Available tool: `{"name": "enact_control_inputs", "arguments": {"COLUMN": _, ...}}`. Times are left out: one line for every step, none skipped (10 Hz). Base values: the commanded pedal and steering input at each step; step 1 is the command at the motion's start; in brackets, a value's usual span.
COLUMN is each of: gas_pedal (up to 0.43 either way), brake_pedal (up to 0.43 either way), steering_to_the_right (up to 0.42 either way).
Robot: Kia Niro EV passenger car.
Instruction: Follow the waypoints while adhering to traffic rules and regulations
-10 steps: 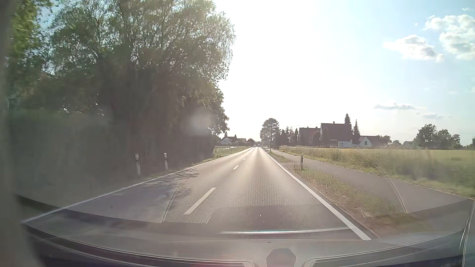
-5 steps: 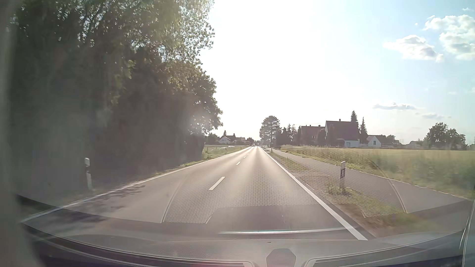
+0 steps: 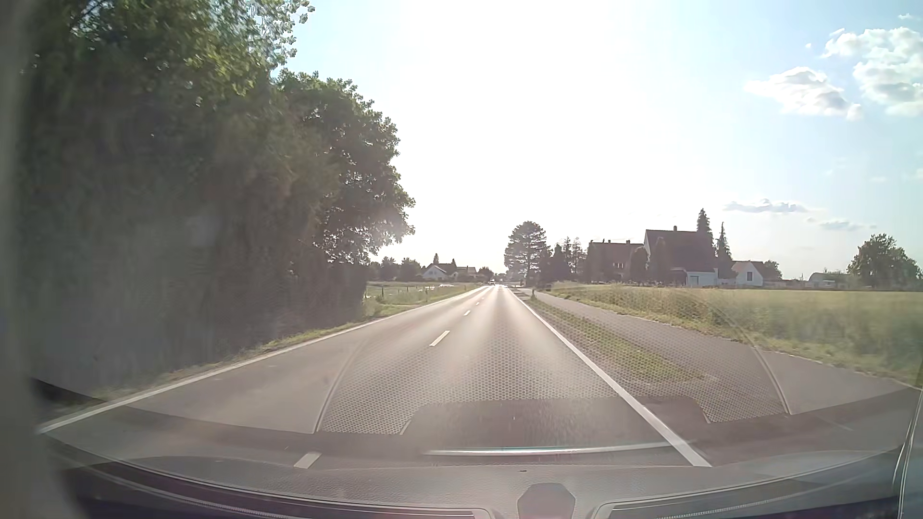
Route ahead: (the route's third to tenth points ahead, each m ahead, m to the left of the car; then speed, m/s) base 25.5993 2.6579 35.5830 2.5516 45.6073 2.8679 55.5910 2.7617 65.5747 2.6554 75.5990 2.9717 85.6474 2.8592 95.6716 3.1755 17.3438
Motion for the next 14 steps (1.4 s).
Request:
{"name": "enact_control_inputs", "arguments": {"gas_pedal": 0.177, "brake_pedal": 0.006, "steering_to_the_right": 0.003}}
{"name": "enact_control_inputs", "arguments": {"gas_pedal": 0.177, "brake_pedal": 0.006, "steering_to_the_right": 0.003}}
{"name": "enact_control_inputs", "arguments": {"gas_pedal": 0.189, "brake_pedal": 0.006, "steering_to_the_right": 0.003}}
{"name": "enact_control_inputs", "arguments": {"gas_pedal": 0.189, "brake_pedal": 0.006, "steering_to_the_right": 0.003}}
{"name": "enact_control_inputs", "arguments": {"gas_pedal": 0.189, "brake_pedal": 0.006, "steering_to_the_right": 0.002}}
{"name": "enact_control_inputs", "arguments": {"gas_pedal": 0.189, "brake_pedal": 0.006, "steering_to_the_right": 0.002}}
{"name": "enact_control_inputs", "arguments": {"gas_pedal": 0.189, "brake_pedal": 0.006, "steering_to_the_right": 0.002}}
{"name": "enact_control_inputs", "arguments": {"gas_pedal": 0.189, "brake_pedal": 0.006, "steering_to_the_right": 0.002}}
{"name": "enact_control_inputs", "arguments": {"gas_pedal": 0.189, "brake_pedal": 0.006, "steering_to_the_right": 0.002}}
{"name": "enact_control_inputs", "arguments": {"gas_pedal": 0.189, "brake_pedal": 0.006, "steering_to_the_right": 0.002}}
{"name": "enact_control_inputs", "arguments": {"gas_pedal": 0.189, "brake_pedal": 0.006, "steering_to_the_right": 0.002}}
{"name": "enact_control_inputs", "arguments": {"gas_pedal": 0.189, "brake_pedal": 0.006, "steering_to_the_right": 0.002}}
{"name": "enact_control_inputs", "arguments": {"gas_pedal": 0.189, "brake_pedal": 0.006, "steering_to_the_right": 0.002}}
{"name": "enact_control_inputs", "arguments": {"gas_pedal": 0.189, "brake_pedal": 0.006, "steering_to_the_right": 0.002}}
